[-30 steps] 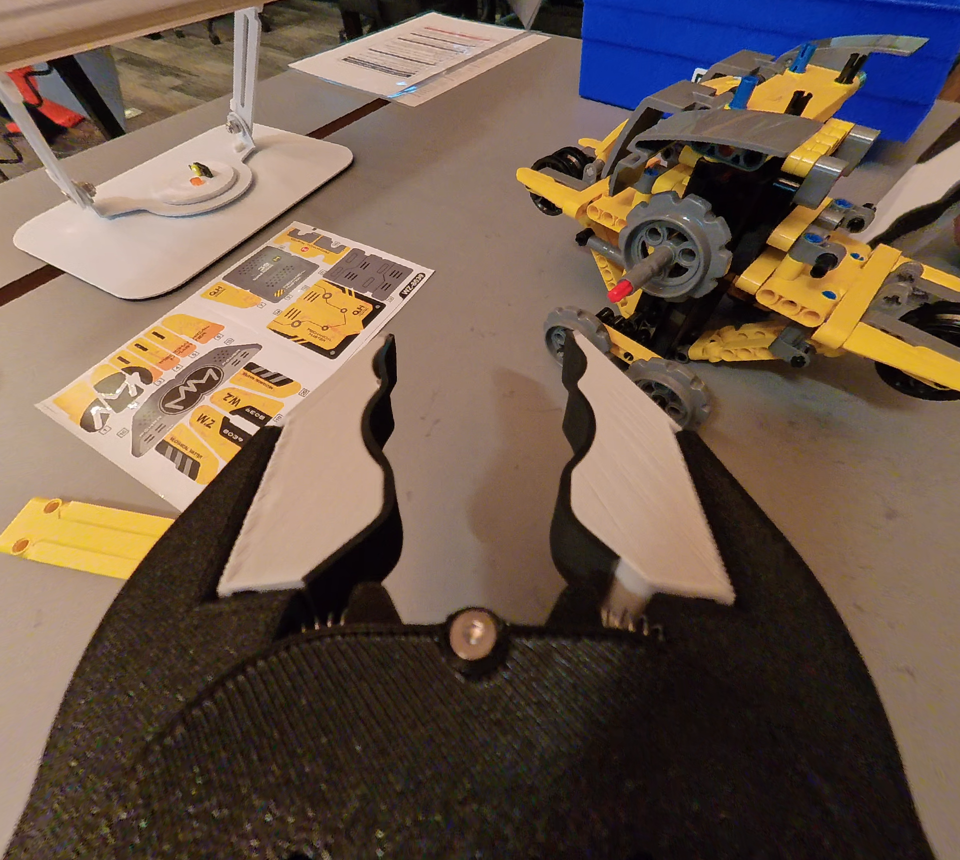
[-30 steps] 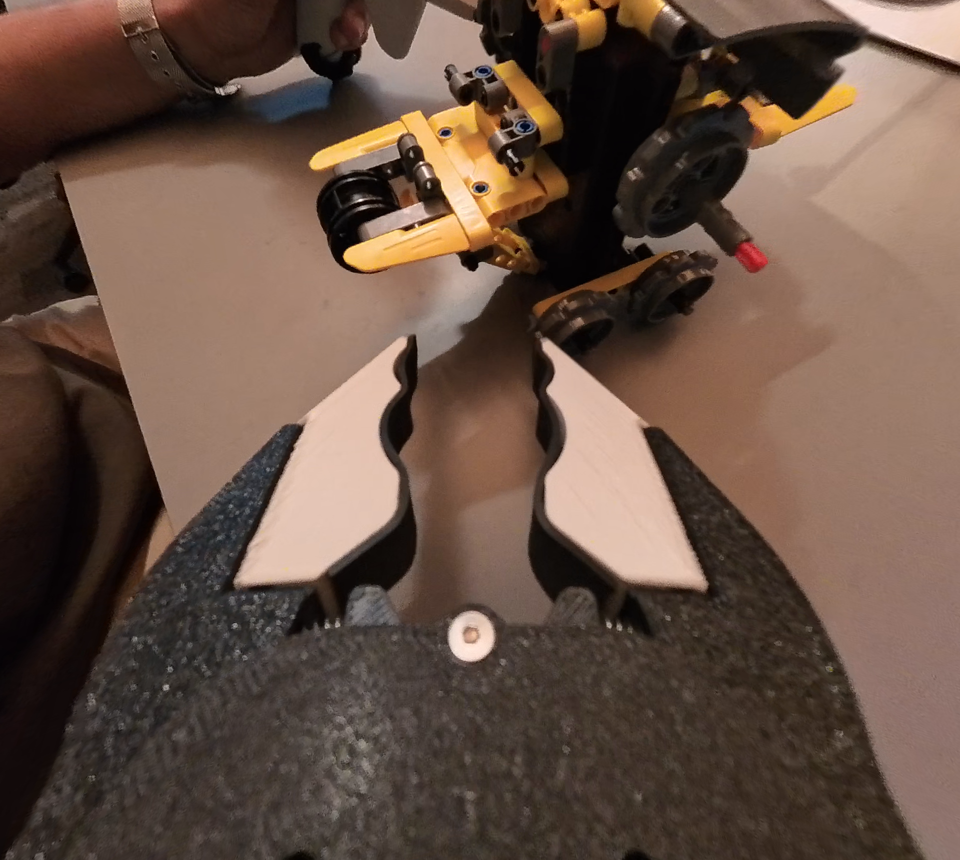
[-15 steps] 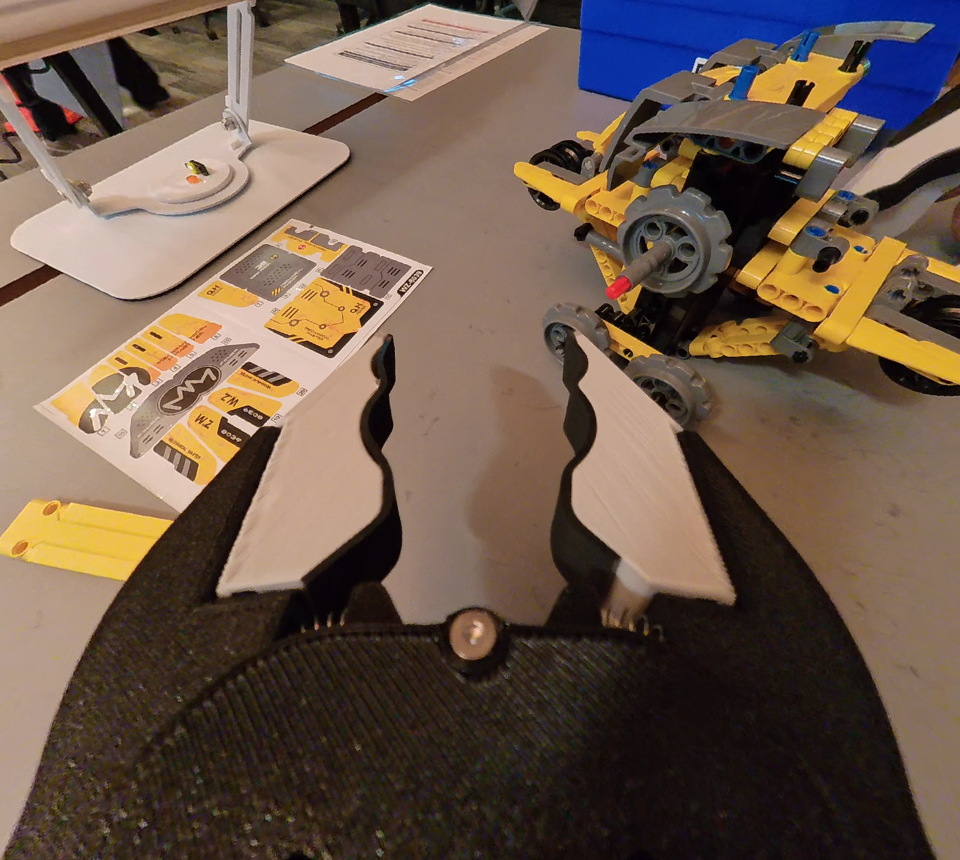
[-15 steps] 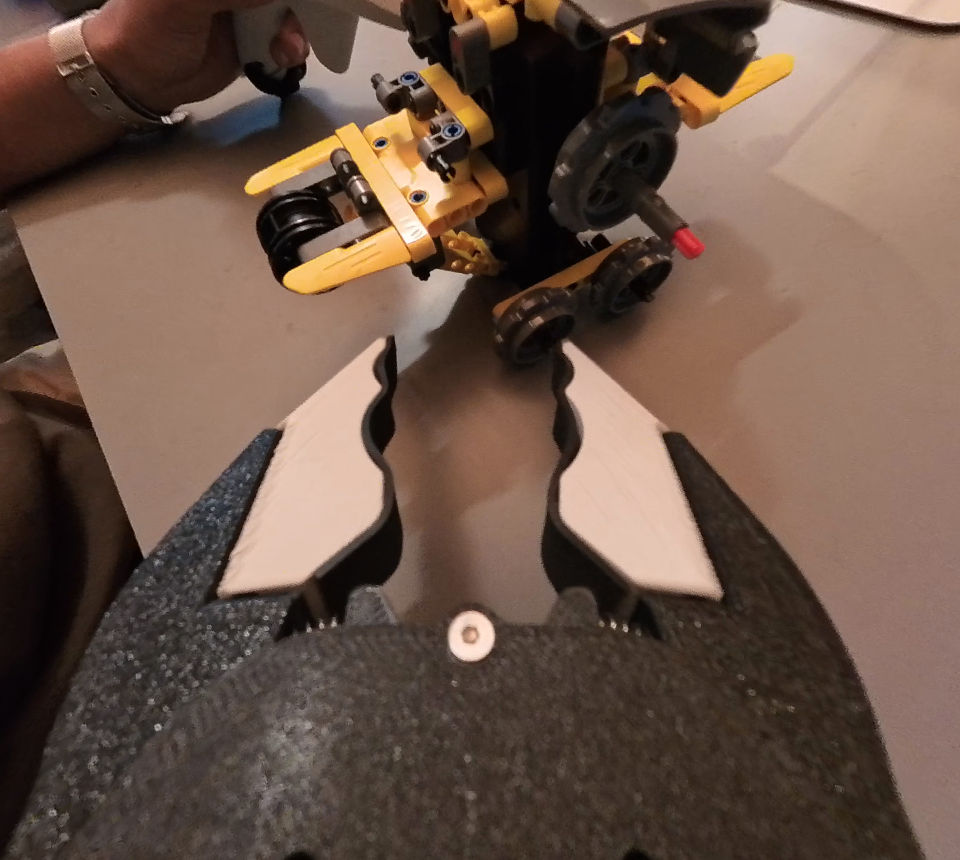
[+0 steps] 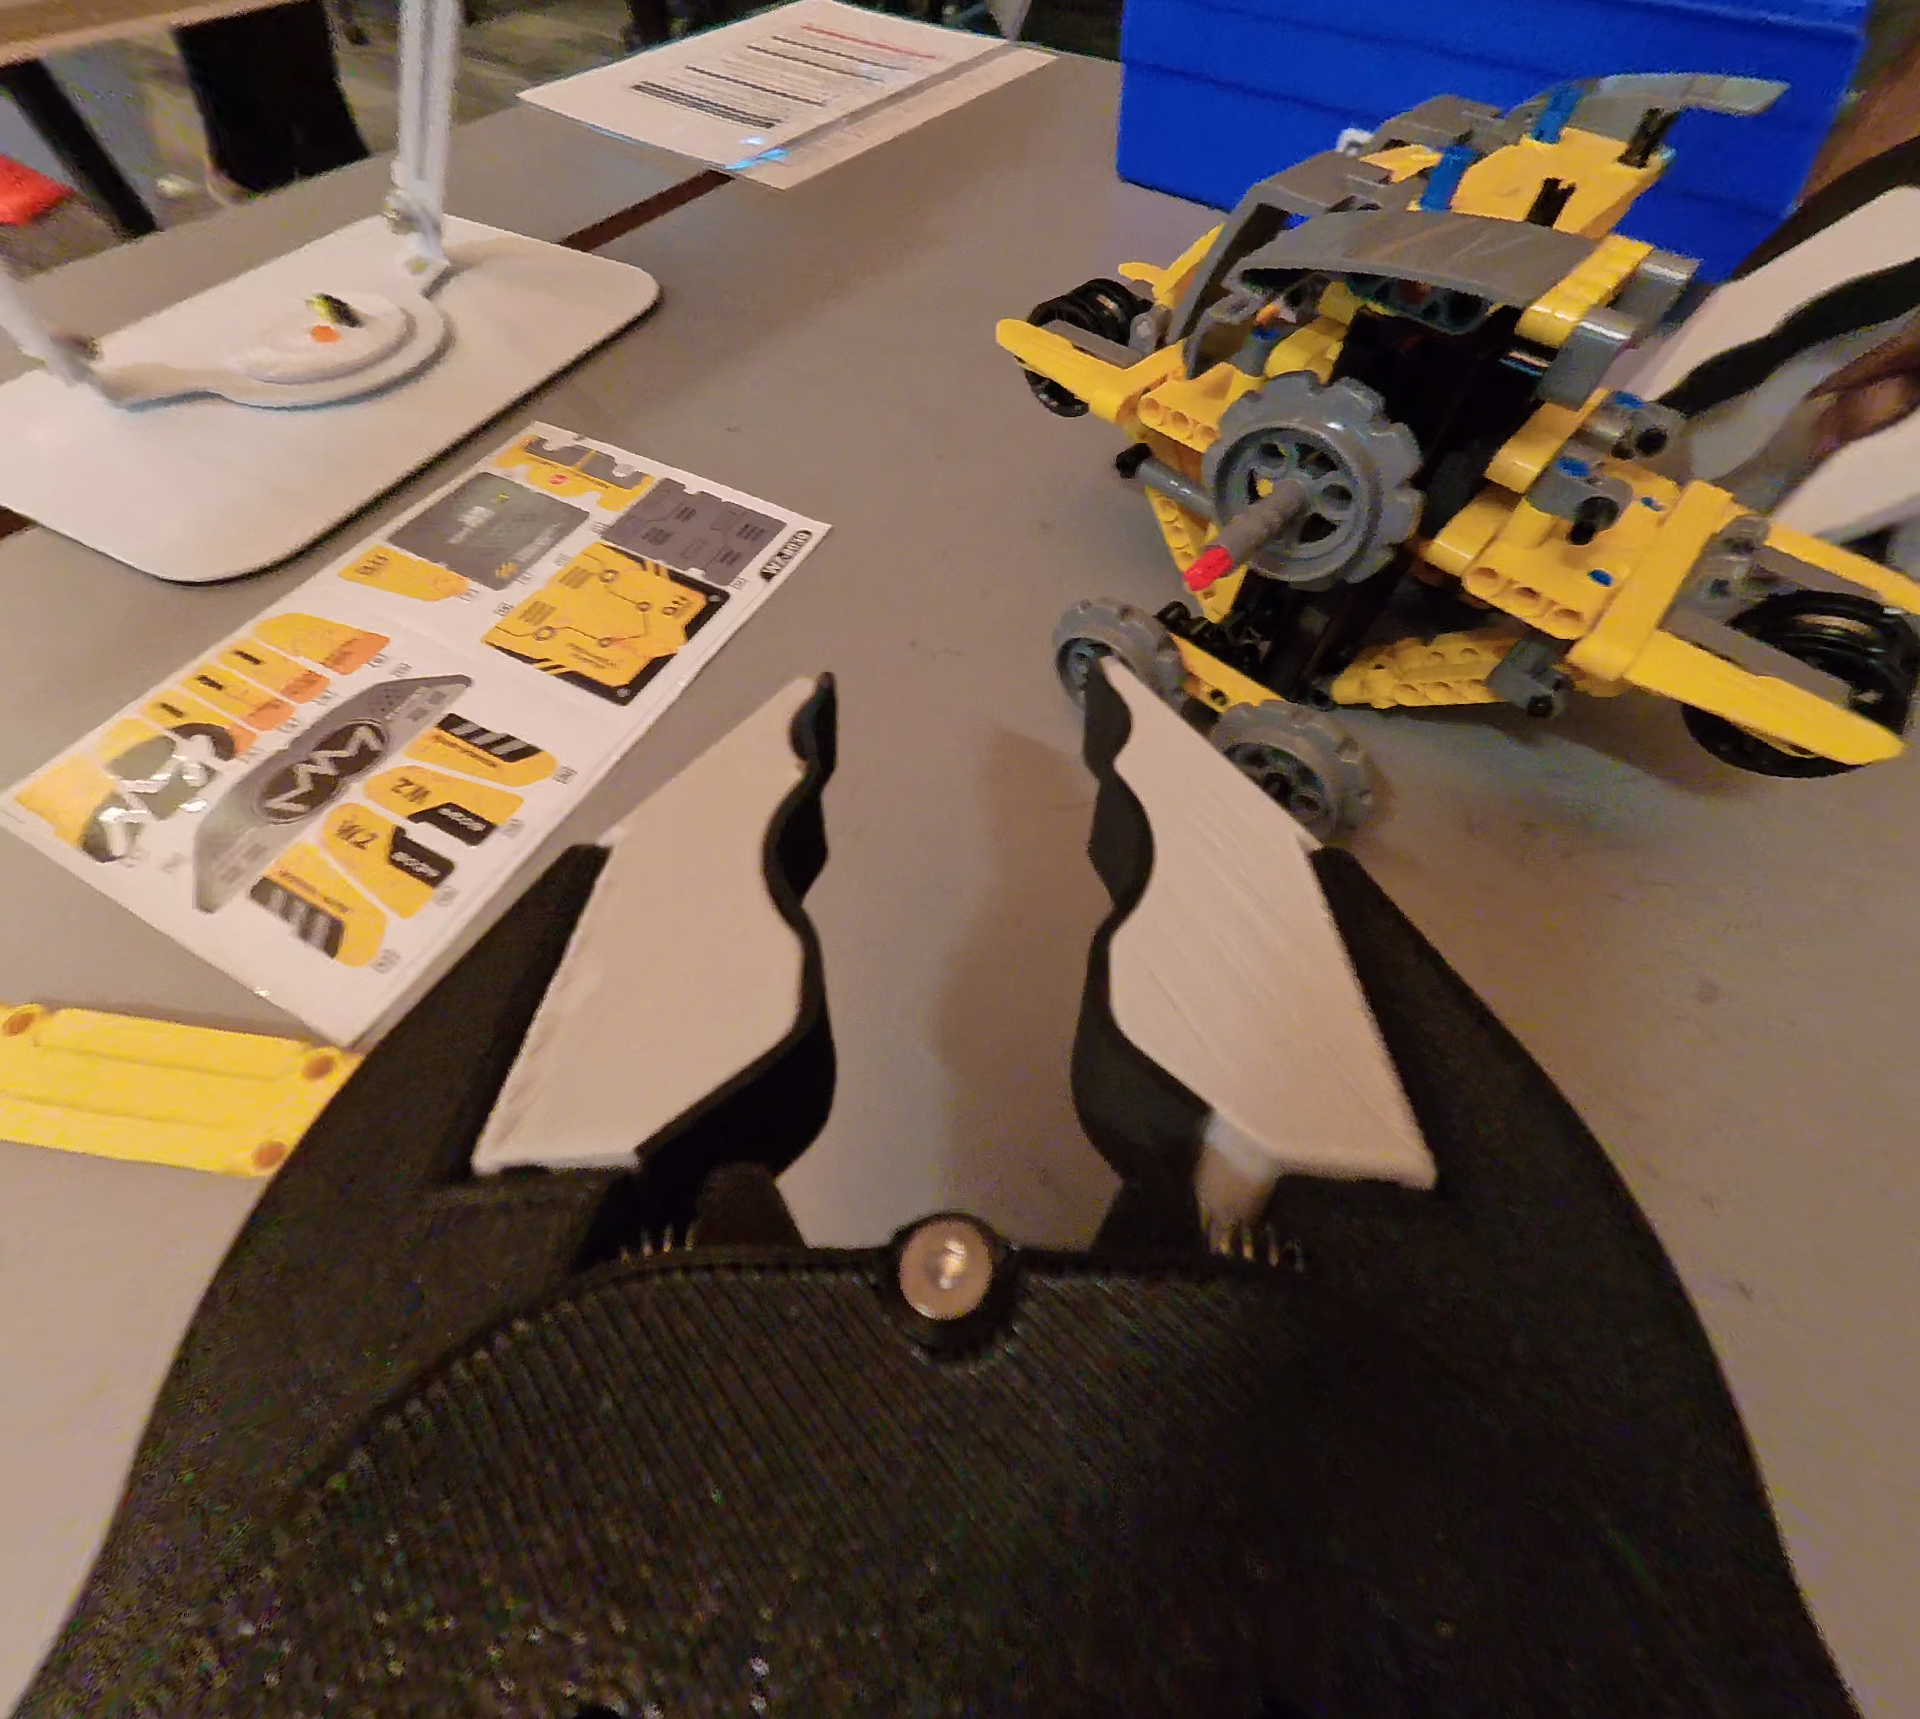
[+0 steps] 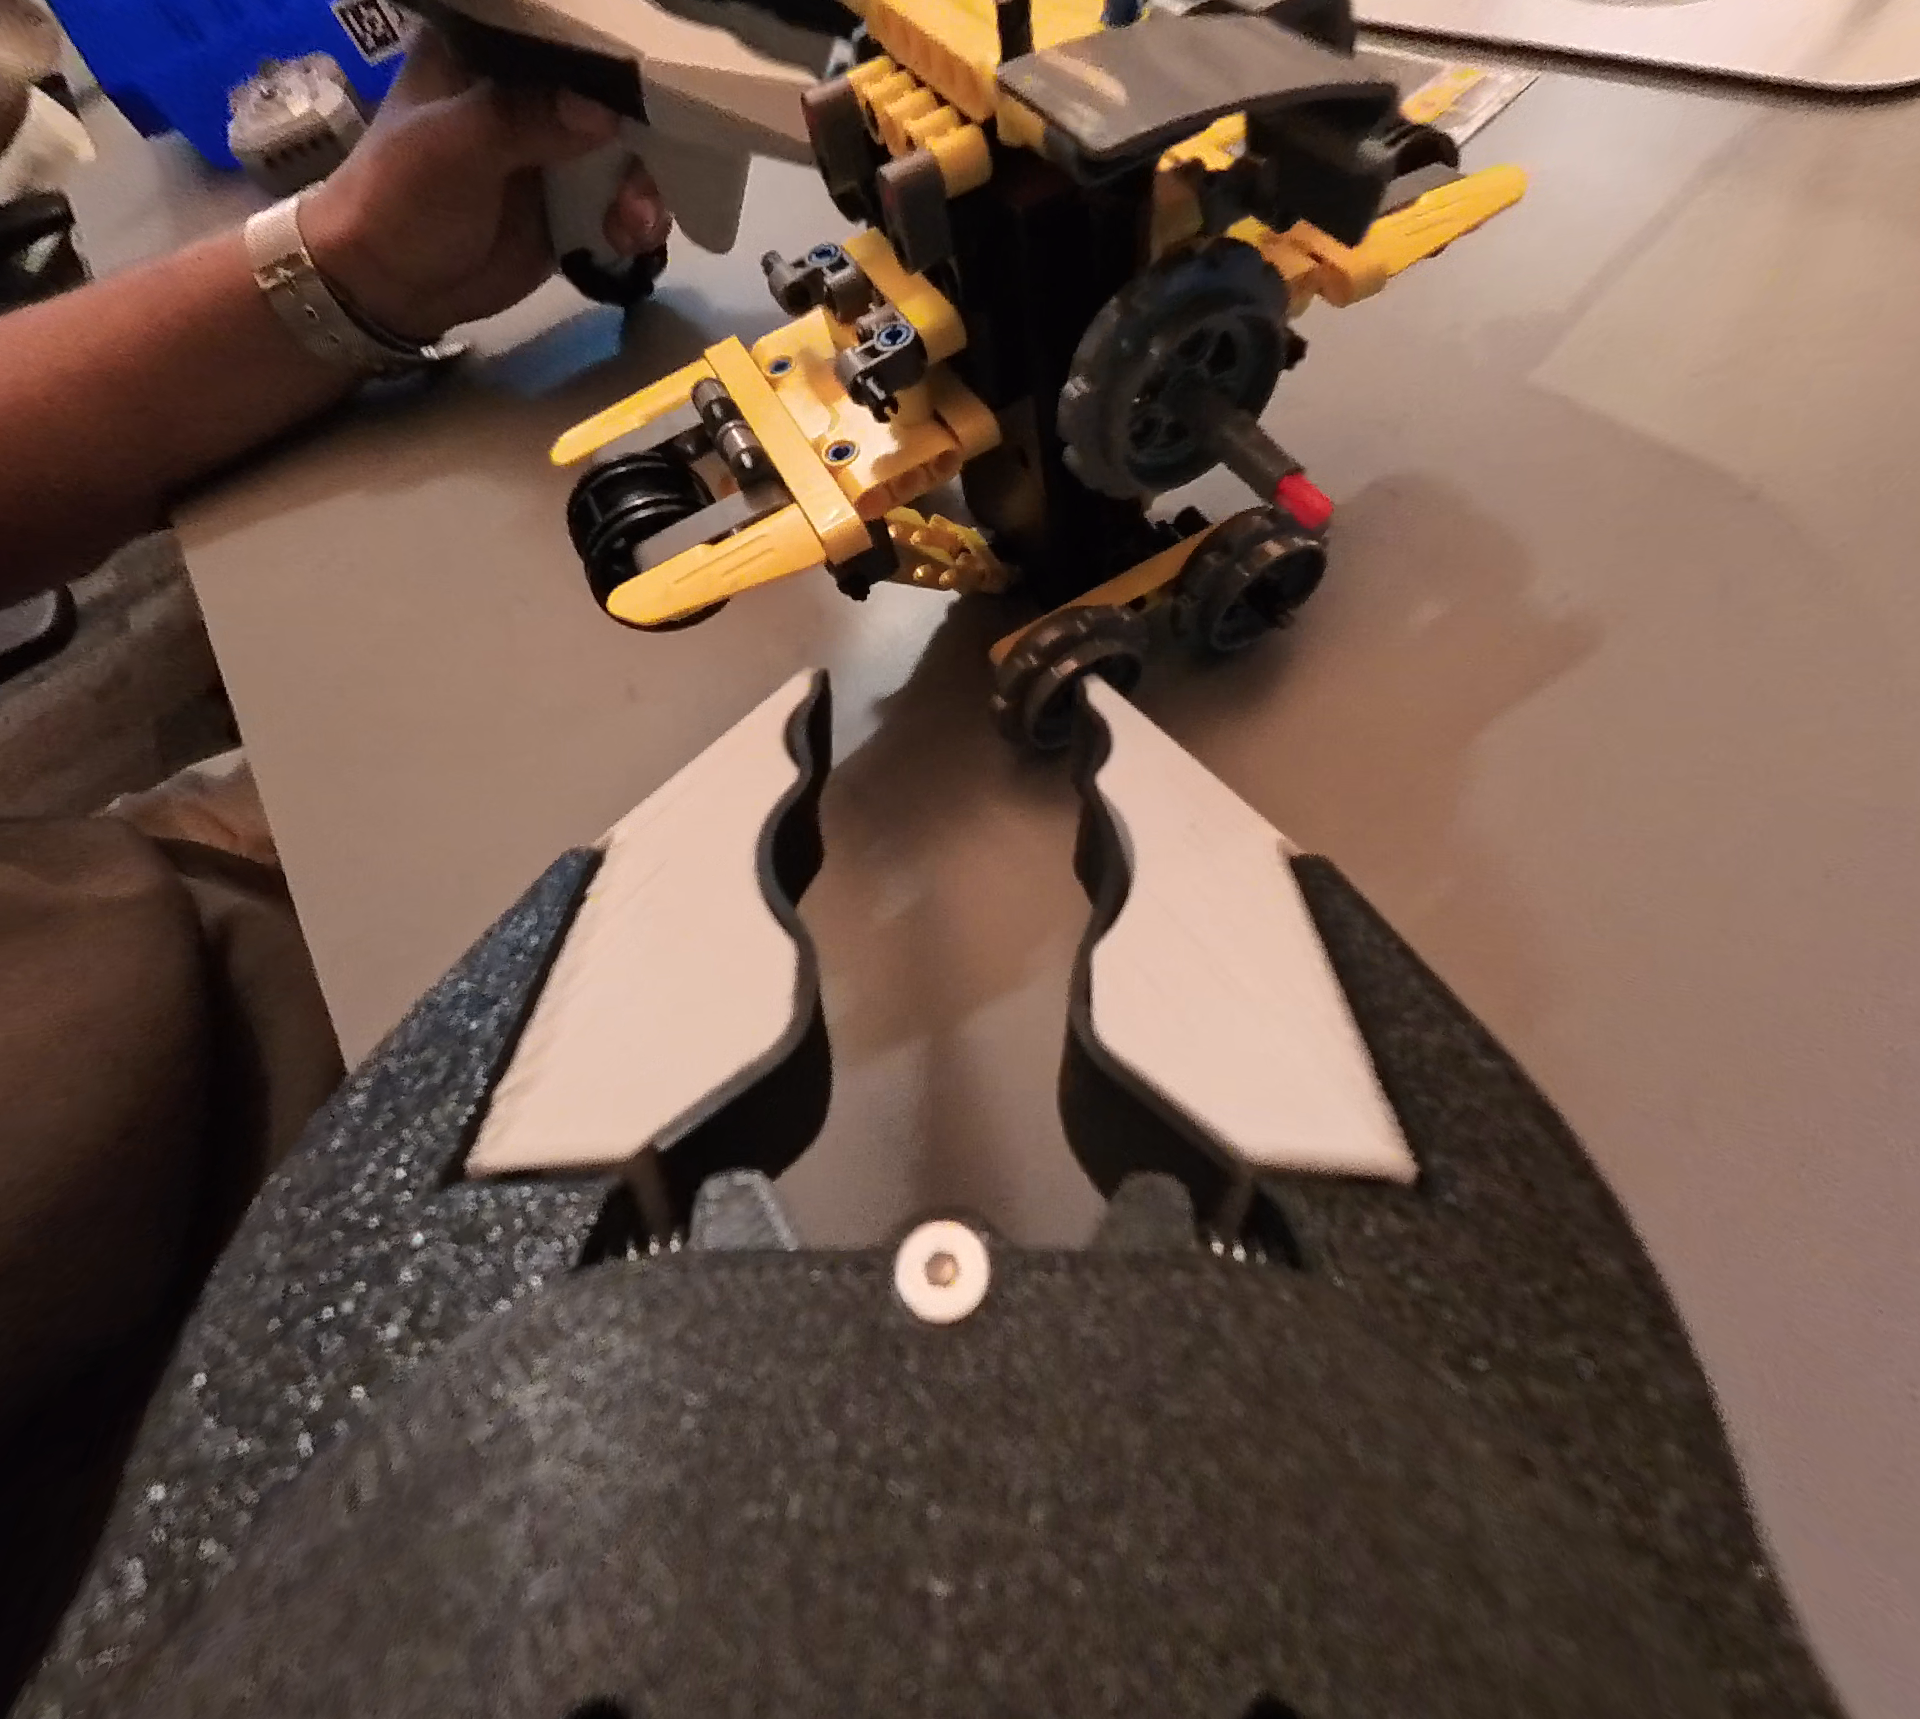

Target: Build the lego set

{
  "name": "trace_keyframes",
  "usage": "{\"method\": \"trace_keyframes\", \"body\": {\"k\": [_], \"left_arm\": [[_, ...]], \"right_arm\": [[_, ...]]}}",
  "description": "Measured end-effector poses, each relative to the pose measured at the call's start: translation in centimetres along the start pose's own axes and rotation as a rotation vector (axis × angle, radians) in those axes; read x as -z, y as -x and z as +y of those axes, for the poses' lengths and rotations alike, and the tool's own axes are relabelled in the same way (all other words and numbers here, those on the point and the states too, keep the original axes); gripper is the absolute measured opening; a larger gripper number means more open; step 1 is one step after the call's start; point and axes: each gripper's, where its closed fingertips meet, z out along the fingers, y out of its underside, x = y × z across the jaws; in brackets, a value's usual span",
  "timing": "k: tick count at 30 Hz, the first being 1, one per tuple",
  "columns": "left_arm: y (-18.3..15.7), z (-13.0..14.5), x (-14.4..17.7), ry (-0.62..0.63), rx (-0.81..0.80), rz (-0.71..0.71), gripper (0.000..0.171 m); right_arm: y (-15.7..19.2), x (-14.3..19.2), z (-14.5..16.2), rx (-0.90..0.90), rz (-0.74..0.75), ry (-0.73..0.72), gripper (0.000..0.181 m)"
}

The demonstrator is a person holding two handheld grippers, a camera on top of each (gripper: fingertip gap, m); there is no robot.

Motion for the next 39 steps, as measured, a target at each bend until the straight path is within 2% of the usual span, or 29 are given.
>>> {"method": "trace_keyframes", "body": {"k": [5, 8, 10, 13, 18, 22, 29, 39], "left_arm": [[-2.4, 0.3, 0.5, 0.025, 0.069, 0.207, 0.024], [-4.8, 1.3, 0.9, 0.092, 0.091, 0.396, 0.026], [-5.9, 1.7, 1.1, 0.124, 0.077, 0.464, 0.029], [-6.2, 2.2, 0.9, 0.149, 0.035, 0.451, 0.024], [-6.2, 2.9, 0.5, 0.192, -0.024, 0.411, 0.018], [-6.0, 3.6, 0.1, 0.230, -0.073, 0.379, 0.018], [-5.6, 5.2, -1.2, 0.325, -0.252, 0.330, 0.022], [-6.4, 5.2, -1.3, 0.310, -0.357, 0.392, 0.019]], "right_arm": [[-1.5, 1.6, -0.8, 0.023, 0.066, -0.074, 0.016], [-3.3, 2.6, -0.4, 0.136, 0.151, -0.052, 0.000], [-3.3, 2.3, 0.0, 0.207, 0.103, -0.014, 0.000], [-3.0, 1.1, 1.0, 0.251, -0.007, 0.080, 0.010], [-3.8, -0.6, 2.2, 0.421, -0.030, 0.194, 0.012], [-3.4, -1.1, 1.8, 0.472, -0.083, 0.178, 0.011], [-3.0, -1.7, 2.1, 0.524, -0.154, 0.206, 0.006], [-2.9, -1.7, 2.0, 0.535, -0.174, 0.200, 0.006]]}}
